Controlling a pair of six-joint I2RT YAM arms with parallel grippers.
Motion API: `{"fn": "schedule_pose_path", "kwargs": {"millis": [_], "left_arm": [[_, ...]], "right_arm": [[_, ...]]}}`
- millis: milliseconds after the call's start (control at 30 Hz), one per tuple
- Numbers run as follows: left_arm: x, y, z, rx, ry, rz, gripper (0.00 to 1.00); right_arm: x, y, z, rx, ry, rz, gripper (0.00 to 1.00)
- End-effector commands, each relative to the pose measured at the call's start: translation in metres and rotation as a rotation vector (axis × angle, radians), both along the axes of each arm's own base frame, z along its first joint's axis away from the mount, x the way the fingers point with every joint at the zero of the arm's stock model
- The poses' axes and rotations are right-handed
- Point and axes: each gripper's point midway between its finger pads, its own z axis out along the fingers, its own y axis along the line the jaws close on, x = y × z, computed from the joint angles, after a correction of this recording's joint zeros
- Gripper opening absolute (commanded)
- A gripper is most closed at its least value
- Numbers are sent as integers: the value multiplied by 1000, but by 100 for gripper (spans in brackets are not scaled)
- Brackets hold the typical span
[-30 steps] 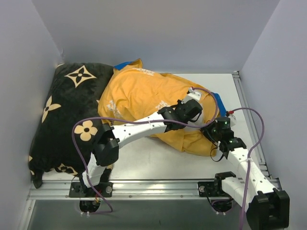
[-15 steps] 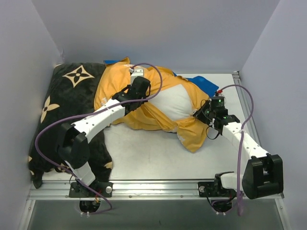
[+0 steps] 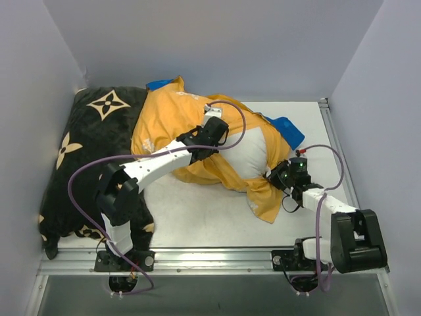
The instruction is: Remove the pillowcase from the pillow
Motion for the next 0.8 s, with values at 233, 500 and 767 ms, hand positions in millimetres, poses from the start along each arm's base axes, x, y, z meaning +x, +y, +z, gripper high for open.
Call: {"fn": "schedule_pose_path", "kwargs": {"millis": [233, 500, 767], "left_arm": [[-34, -38, 62, 36, -57, -182, 66], [-91, -85, 131, 11, -152, -349, 82], [-115, -169, 117, -124, -72, -504, 83]], "right_arm": [[28, 63, 35, 420, -245, 151, 0], [26, 57, 34, 357, -244, 125, 0], [26, 56, 40, 316, -248, 128, 0]]}}
